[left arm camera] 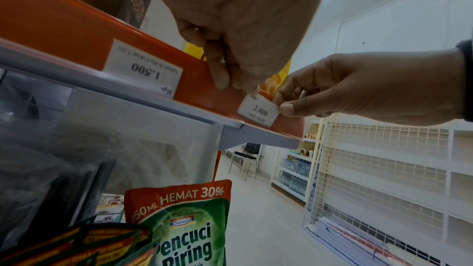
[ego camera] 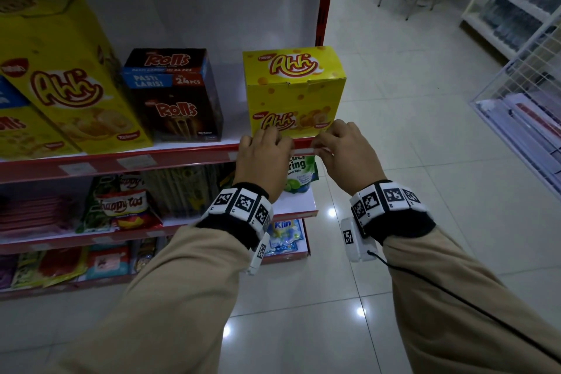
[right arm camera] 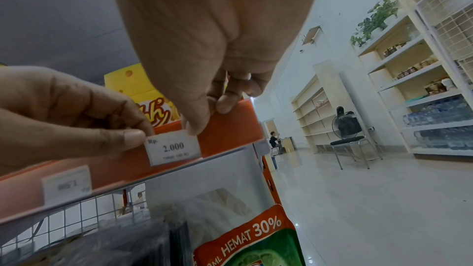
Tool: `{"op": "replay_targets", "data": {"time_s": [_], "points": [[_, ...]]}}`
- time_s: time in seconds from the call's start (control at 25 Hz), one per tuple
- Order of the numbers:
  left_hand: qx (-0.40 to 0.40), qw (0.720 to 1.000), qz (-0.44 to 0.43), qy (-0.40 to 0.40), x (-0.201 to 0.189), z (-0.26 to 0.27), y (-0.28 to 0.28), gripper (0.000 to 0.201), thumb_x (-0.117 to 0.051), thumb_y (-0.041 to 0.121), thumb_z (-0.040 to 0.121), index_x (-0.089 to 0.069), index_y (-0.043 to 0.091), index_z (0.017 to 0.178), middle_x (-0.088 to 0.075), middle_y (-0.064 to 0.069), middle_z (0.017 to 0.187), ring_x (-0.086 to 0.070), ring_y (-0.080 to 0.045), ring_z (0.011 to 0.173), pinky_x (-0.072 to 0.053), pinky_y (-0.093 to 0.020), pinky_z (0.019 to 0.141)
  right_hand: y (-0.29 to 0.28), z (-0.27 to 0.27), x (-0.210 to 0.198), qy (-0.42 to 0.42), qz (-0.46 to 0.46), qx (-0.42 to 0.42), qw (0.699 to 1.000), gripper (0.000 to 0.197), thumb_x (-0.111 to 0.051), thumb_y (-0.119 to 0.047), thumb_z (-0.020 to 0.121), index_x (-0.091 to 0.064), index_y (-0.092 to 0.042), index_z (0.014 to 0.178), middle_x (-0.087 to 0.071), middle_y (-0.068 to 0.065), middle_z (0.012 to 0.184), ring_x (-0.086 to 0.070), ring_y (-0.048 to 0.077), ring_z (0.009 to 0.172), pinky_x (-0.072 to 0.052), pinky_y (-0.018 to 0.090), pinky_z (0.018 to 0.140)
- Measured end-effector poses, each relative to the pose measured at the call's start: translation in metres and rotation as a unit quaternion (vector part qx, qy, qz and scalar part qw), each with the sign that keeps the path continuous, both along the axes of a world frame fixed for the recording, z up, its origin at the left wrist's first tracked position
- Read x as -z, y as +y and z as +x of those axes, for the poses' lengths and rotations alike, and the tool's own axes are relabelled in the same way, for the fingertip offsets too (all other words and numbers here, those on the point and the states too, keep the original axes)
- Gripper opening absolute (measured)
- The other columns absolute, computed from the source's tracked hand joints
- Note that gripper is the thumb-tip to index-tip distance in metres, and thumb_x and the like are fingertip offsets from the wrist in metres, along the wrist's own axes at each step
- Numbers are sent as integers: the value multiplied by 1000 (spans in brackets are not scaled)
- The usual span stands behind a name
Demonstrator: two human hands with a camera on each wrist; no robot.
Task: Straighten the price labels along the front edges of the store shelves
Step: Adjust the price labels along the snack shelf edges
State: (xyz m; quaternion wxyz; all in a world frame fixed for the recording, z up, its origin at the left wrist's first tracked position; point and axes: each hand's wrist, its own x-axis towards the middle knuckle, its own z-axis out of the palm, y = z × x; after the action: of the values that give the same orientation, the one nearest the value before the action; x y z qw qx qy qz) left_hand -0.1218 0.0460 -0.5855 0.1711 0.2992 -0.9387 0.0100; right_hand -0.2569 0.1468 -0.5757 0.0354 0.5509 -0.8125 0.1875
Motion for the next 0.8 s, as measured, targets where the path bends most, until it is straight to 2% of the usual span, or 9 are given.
{"op": "replay_targets", "data": {"time_s": [0.16, 0.28, 0.52, 0.68, 0.8], "points": [[8, 1000, -8, 11, 2, 1, -1, 13, -64, 10, 82, -62, 19, 92, -54, -4, 93, -50, -27, 89, -25, -34, 74, 5, 0, 6, -5, -53, -15, 998, 9, -64, -15, 86, -67, -12, 94, -59, 11, 94, -50, 32, 87, -45, 41, 65], [13, 1000, -5, 10, 1, 2, -3, 15, -66, 10, 81, -65, 20, 92, -55, -4, 92, -51, -27, 89, -24, -34, 74, 5, 1, 9, -3, -64, -15, 998, 7, -63, -15, 87, -67, -11, 92, -59, 12, 92, -50, 33, 87, -45, 39, 63], [26, 998, 20, 45, -2, 10, -1, 22, -58, 10, 86, -62, 20, 104, -61, -1, 101, -56, -24, 96, -31, -34, 80, 4, 1, 5, -32, -82, 13, 996, 14, -60, -9, 83, -66, -13, 95, -59, 9, 96, -50, 30, 92, -42, 35, 66], [40, 997, 50, 52, -6, 23, 8, 21, -52, 11, 88, -62, 14, 107, -64, -6, 103, -58, -28, 95, -36, -37, 82, 4, 9, 1, -31, -91, 28, 995, 15, -60, -9, 82, -69, -12, 95, -60, 11, 98, -49, 34, 95, -45, 43, 74], [39, 998, 53, 8, -8, 37, 8, 26, -51, 15, 89, -57, 15, 114, -61, -6, 110, -53, -28, 103, -38, -38, 83, 1, 24, 0, -11, -81, 55, 995, 17, -61, -12, 82, -69, -13, 97, -59, 11, 106, -46, 35, 102, -44, 45, 80]]}}
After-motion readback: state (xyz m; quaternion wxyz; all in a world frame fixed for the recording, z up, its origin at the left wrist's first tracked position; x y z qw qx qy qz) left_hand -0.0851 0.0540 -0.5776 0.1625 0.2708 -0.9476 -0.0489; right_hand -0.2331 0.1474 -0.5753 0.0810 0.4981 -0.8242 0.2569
